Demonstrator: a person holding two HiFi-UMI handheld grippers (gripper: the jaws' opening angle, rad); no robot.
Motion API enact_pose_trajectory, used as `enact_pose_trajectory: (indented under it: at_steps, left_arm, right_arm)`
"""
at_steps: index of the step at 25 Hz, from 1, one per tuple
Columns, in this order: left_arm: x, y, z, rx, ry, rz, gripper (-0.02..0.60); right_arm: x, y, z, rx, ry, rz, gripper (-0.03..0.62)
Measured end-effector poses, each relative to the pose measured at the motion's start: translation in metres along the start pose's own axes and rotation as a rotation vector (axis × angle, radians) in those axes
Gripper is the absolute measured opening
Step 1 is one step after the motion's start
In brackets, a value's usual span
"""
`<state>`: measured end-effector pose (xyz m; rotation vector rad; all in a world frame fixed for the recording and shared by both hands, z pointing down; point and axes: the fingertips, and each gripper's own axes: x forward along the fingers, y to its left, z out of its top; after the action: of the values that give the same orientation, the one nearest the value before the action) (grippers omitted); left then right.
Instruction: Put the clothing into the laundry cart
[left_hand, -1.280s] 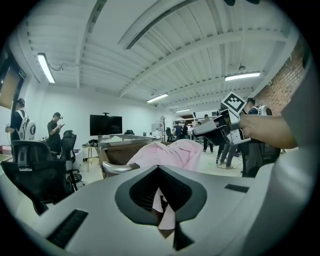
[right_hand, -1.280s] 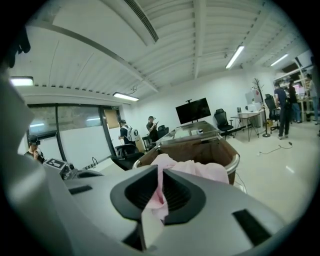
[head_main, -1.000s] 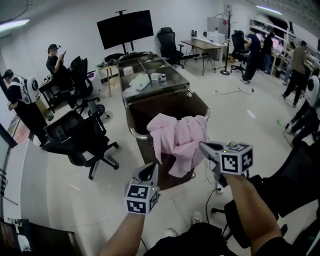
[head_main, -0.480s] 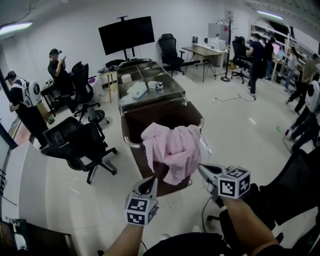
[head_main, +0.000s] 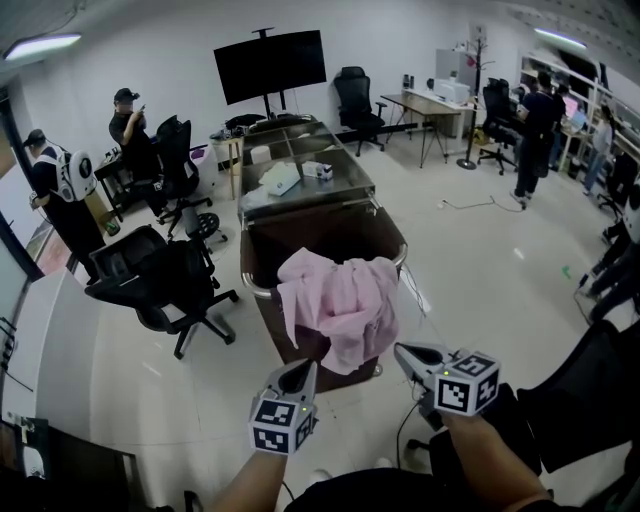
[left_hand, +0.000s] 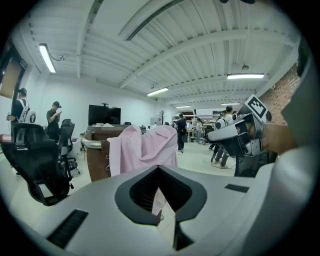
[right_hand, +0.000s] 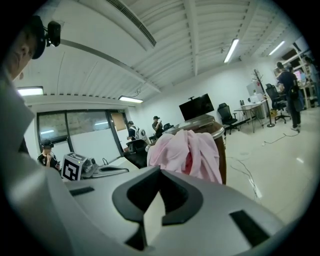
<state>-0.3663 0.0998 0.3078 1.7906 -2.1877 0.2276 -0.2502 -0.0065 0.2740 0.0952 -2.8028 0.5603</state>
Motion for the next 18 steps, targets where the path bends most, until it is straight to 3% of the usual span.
enact_pose_trajectory:
  at_steps: [18]
  left_arm:
    - [-0.0004,-0.0020,-0.0062,0.023,0.019,0.018,0.000]
  right_arm:
    - [0.0035,0.0033,-0.0061,-0.018,0.029,0.030,0.002]
